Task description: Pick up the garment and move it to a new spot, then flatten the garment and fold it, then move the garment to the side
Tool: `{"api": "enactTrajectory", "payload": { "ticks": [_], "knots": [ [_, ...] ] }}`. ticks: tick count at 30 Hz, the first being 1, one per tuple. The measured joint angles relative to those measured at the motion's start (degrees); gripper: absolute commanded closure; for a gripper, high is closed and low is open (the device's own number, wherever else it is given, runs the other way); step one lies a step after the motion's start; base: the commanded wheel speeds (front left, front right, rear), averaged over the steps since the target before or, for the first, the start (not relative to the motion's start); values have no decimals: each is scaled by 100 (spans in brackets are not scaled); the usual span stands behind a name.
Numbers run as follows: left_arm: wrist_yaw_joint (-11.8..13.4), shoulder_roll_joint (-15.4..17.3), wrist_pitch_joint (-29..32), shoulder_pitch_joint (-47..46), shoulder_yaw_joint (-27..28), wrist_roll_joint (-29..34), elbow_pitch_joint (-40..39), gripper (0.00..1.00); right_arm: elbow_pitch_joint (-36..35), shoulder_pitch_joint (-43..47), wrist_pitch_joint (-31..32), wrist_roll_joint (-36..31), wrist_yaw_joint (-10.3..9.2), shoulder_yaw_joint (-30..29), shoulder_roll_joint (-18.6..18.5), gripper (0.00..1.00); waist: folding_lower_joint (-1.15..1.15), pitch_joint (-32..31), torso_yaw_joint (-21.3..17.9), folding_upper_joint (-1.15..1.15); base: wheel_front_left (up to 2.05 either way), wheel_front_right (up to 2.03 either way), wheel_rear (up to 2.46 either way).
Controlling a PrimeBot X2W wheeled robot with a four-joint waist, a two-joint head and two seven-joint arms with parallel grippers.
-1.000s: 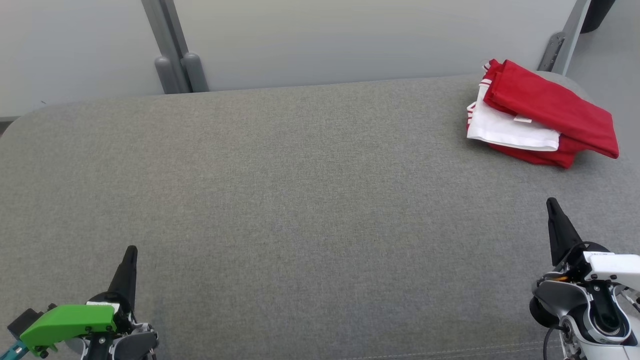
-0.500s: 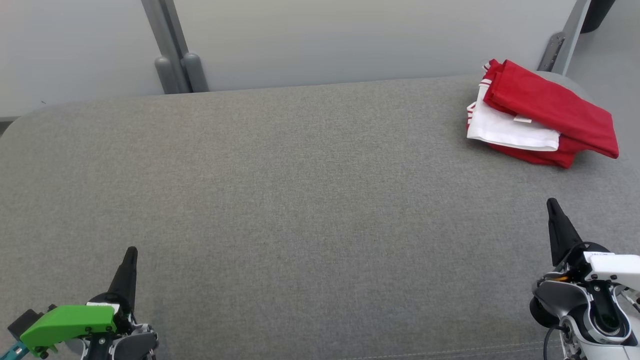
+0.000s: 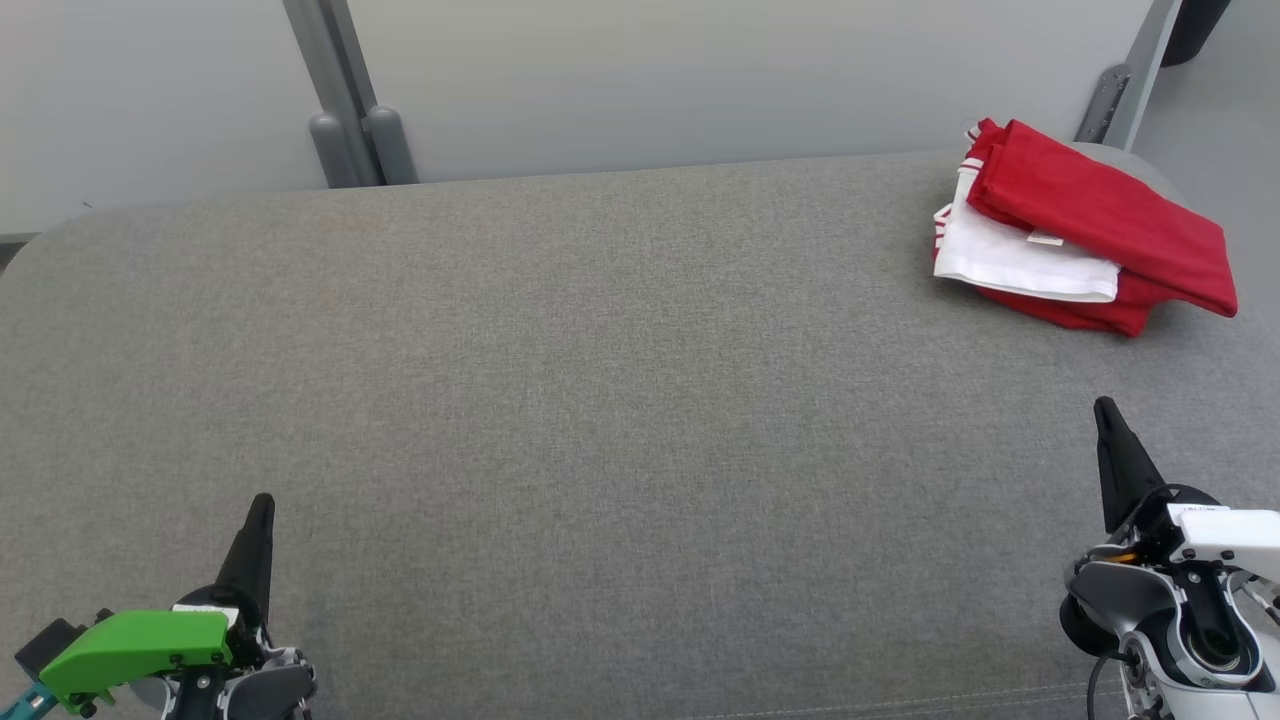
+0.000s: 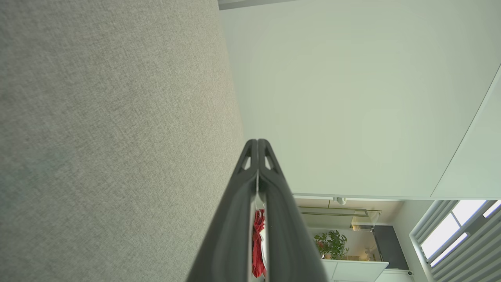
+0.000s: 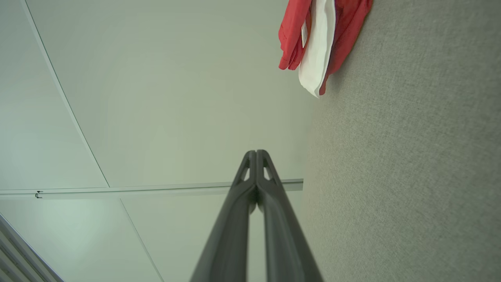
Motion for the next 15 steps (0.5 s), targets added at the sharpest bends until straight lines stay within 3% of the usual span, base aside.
{"api": "enactTrajectory", "payload": {
  "ticks": [15],
  "knots": [
    [-2,-1,1,-13,5,1,11,100,13,-1,31,-1,15,-11,1,100,0,0,0,0,0,0,0]
  ]
}}
